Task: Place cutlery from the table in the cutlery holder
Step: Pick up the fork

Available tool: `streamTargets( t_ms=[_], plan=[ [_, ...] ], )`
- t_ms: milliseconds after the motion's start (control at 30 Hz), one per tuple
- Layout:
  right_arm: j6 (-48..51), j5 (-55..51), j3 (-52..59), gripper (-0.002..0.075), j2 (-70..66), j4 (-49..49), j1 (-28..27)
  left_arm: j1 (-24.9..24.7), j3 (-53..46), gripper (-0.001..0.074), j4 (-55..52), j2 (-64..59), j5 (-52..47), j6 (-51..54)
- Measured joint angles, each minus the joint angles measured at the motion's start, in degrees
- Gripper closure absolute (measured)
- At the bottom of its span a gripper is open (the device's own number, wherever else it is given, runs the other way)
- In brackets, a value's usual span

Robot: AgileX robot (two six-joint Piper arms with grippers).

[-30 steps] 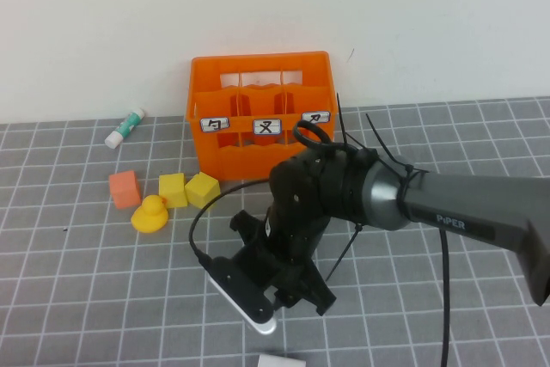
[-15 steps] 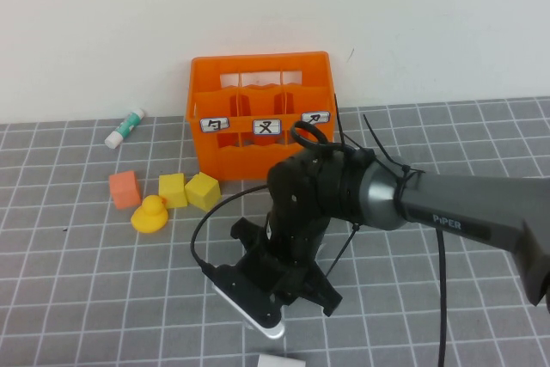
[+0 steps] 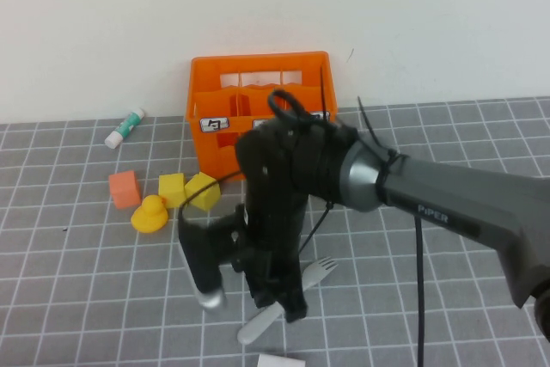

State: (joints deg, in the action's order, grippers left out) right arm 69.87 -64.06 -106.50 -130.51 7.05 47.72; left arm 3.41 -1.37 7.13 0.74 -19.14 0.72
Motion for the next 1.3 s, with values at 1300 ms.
streamTargets(
  t_ms=[1300],
  plan=[
    [-4.8,-5.3,-0.9,0.0704,-1.1,-15.0,7.5,0.0,0.0,0.0736,0.0,0.0,0.0,0.0]
  ],
)
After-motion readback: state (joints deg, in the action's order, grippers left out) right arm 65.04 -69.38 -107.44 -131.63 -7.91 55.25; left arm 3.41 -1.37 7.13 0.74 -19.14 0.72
